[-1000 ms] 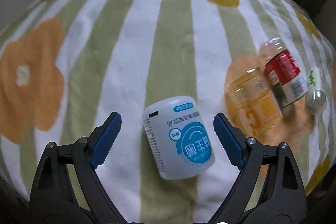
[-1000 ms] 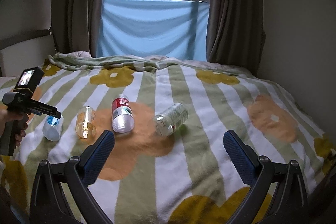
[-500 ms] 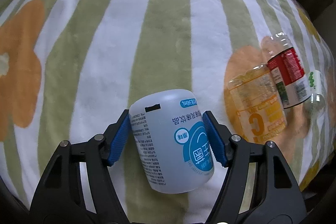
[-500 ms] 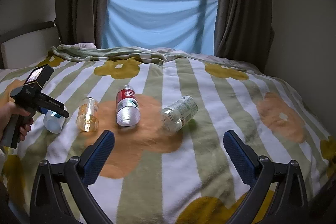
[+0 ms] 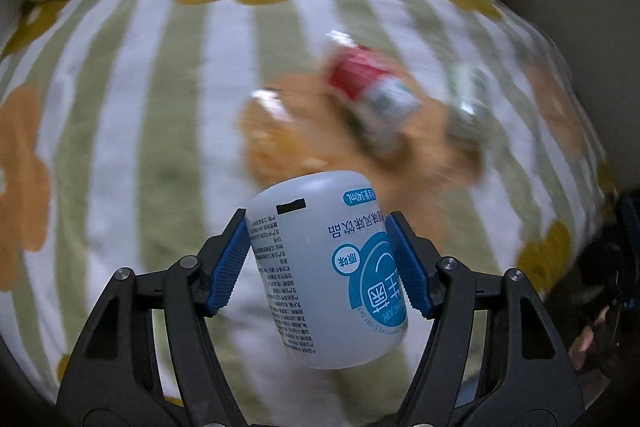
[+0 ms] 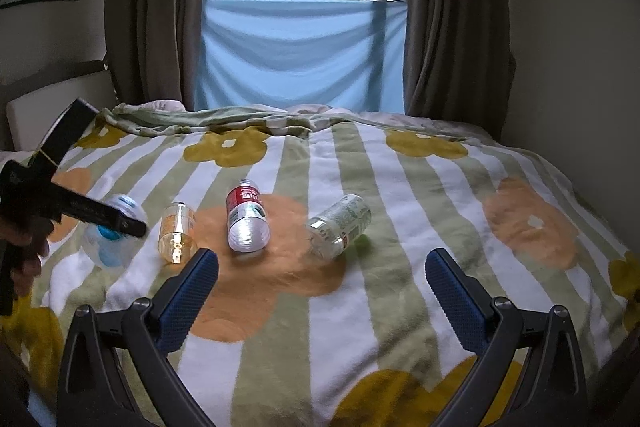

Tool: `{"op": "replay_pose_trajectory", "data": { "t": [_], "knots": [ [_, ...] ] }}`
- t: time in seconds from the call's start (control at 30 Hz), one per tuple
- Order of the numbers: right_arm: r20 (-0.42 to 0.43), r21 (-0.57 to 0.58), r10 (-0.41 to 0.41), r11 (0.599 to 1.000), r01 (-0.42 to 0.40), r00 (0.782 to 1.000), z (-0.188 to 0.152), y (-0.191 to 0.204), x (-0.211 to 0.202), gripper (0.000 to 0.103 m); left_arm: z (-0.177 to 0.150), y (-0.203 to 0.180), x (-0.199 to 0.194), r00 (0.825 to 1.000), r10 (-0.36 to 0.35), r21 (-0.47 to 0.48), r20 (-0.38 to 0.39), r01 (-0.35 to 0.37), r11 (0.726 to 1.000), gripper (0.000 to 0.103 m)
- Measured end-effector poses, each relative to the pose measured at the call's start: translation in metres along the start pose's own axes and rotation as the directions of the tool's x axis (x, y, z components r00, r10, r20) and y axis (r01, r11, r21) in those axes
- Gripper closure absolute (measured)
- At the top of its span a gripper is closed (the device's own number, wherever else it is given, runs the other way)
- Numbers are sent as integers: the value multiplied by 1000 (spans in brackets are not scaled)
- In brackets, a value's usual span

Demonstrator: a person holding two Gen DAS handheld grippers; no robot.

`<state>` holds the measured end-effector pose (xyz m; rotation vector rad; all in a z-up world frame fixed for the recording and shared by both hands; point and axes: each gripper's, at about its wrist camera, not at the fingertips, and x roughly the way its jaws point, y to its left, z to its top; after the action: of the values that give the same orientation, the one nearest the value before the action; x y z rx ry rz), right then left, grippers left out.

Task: Flip cup upside down
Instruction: 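Lift the white bottle with the left tool and rotate it upright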

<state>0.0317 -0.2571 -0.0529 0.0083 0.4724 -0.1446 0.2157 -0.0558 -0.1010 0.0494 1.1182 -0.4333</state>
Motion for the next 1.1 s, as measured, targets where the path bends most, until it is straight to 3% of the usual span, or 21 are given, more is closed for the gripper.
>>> {"op": "replay_pose_trajectory", "data": {
  "t": [0.1,0.23,0.4,0.57,0.6,0.63,0.7,0.9,1.0,1.1],
  "knots": [
    [5,5,-14,1000,14,1000,-1,-7,-8,0,-7,-36,20,998,-36,69,-55,40,997,38],
    [-1,14,-42,999,42,999,-3,-21,-17,0,-18,-63,49,995,-5,131,-105,19,991,38],
    [-24,30,-55,998,56,998,-9,-39,-21,0,-28,-70,76,985,-1,135,-171,25,991,37],
    [-46,46,-60,997,62,997,-15,-48,-21,0,-32,-66,78,986,1,131,-165,21,991,36],
    [-49,50,-58,997,60,997,-16,-49,-21,0,-32,-67,78,987,10,141,-162,13,990,31],
    [-53,56,-53,997,56,997,-16,-50,-21,0,-31,-71,79,987,35,160,-155,-10,987,17],
    [-58,61,-44,997,48,997,-17,-49,-20,0,-31,-72,76,990,79,200,-120,-54,978,0],
    [-80,46,-15,999,19,997,-11,-43,-18,0,-33,-79,43,987,159,288,0,-152,945,0],
    [-97,74,91,994,-84,991,5,-44,-15,0,-41,-70,14,982,172,272,71,-185,944,0],
    [-176,116,246,967,-228,953,31,-43,2,0,-53,-60,-10,971,198,220,134,-224,949,0]
  ]
}}
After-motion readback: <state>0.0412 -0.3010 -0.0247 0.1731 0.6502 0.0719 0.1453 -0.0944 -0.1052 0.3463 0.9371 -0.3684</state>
